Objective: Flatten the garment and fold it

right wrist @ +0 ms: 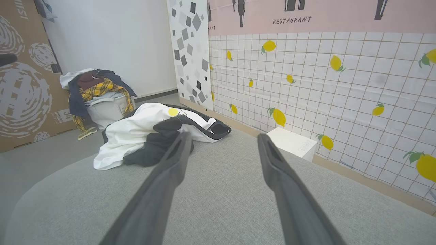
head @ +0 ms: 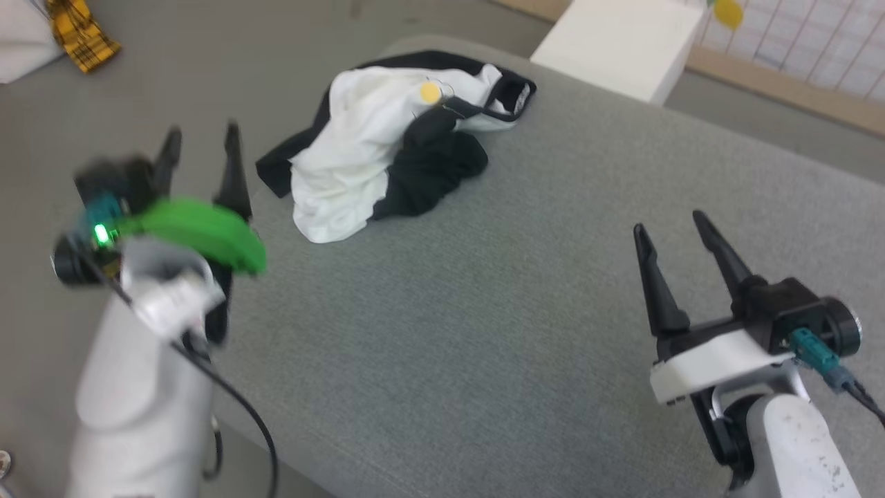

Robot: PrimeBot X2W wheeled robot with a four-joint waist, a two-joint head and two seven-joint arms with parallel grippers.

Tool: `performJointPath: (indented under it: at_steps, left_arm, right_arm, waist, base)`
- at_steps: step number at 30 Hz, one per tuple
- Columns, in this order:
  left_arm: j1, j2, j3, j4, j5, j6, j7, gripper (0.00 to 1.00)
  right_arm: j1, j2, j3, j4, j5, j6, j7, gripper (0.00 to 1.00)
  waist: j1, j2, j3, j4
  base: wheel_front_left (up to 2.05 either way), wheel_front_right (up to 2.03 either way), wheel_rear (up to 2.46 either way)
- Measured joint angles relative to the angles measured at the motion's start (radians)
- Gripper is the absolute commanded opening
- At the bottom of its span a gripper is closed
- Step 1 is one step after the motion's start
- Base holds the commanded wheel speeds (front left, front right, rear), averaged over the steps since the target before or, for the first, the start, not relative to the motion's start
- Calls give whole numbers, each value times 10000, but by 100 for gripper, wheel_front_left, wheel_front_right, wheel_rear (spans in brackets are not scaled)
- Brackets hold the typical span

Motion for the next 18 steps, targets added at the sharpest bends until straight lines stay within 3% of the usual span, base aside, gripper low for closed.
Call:
performJointPath:
  at_steps: [8,13,18]
  left_arm:
    - [-3150,1254,284,1812,-550,-662,1996,100]
    - [-3995,2144,495,2470,-754,-683,3336,100]
    - [-4397,2548,894,2742,-1438,-759,4813,100]
  right_arm:
    - [-941,6,190,-399,-313,-2,173,100]
    - [-1392,8,339,-435,-389,-2,119,100]
    - [-1643,10,435,-441,-307,-2,-75,100]
  waist:
    - [2,0,1531,-648]
    - [2,0,2377,-1309]
    - [3,0,3172,-2130]
  base:
    - [0,0,0]
    - [0,0,0]
    - [0,0,0]
